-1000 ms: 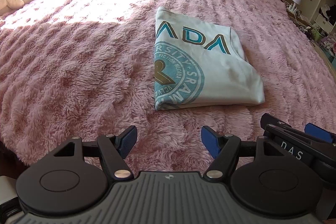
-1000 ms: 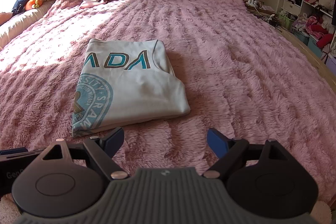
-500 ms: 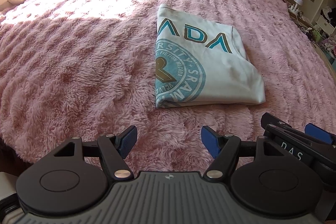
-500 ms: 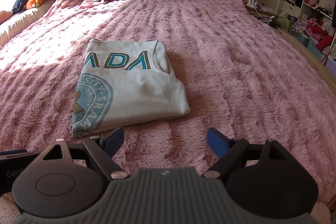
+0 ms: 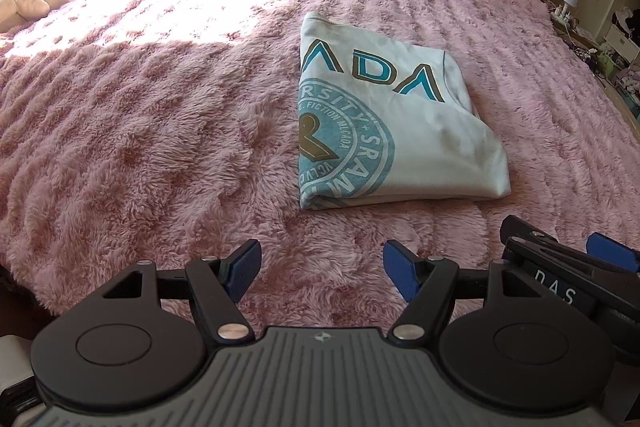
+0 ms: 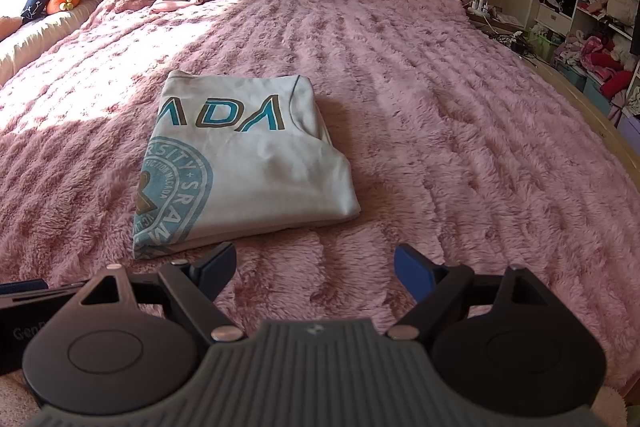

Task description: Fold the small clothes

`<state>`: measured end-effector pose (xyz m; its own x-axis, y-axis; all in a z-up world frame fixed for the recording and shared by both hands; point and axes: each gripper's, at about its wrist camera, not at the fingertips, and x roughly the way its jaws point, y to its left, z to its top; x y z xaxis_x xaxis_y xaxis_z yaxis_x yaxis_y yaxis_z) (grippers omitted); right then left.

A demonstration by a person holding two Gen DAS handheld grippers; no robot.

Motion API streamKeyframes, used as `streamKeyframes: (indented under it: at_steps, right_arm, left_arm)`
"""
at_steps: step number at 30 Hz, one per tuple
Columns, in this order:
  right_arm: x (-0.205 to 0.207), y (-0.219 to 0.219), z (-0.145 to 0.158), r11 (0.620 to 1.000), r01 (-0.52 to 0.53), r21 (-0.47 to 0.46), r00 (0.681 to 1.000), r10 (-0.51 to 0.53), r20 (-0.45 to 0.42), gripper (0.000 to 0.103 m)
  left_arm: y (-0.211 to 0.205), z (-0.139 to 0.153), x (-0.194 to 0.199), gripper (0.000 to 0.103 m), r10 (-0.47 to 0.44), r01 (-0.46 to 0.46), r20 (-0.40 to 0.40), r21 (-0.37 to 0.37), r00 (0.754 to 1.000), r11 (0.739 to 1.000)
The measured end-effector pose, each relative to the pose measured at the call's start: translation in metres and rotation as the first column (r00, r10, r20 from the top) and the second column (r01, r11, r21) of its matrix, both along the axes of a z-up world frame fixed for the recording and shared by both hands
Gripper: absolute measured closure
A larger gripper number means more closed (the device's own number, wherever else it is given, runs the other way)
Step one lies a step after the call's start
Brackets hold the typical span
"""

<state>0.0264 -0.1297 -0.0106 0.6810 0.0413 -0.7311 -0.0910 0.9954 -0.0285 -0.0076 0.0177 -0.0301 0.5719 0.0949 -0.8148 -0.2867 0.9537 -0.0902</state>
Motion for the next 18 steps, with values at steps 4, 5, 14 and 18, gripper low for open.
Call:
streamKeyframes:
  at_steps: [4, 5, 14, 18]
  right_arm:
    - [-0.0002, -0.0002, -0.0008, 1.0, 0.002, 0.001, 1.0, -0.002, -0.002, 0.021]
    - [-0.0002, -0.0005, -0.0014, 1.0, 0.002, 0.001, 1.0, -0.002, -0.002, 0.021]
    - [0.0008, -0.0014, -0.002, 1.0, 0.003, 0.002, 1.0, -0.003, -0.002, 0.021]
    - [0.0012, 0.0006, -0.0022, 1.0, -0.004, -0.008, 1.0, 0.004, -0.002, 0.021]
  left_arm:
    - [0.0004, -0.0005, 0.0006, 0.022, -0.002, 0.002, 0.004, -0.006, 1.0, 1.0]
    - [0.0004, -0.0009, 0.0007, 0.022, -0.001, 0.001, 0.005, -0.009, 1.0, 1.0]
    - [-0.0009, -0.0009, -0.0014, 0.024, -0.004, 0.005, 0.041, -0.005, 0.999, 1.0]
    - [-0.0006, -0.0014, 0.0004, 0.024, -0.001, 0.001, 0.024, -0.001, 1.0, 1.0]
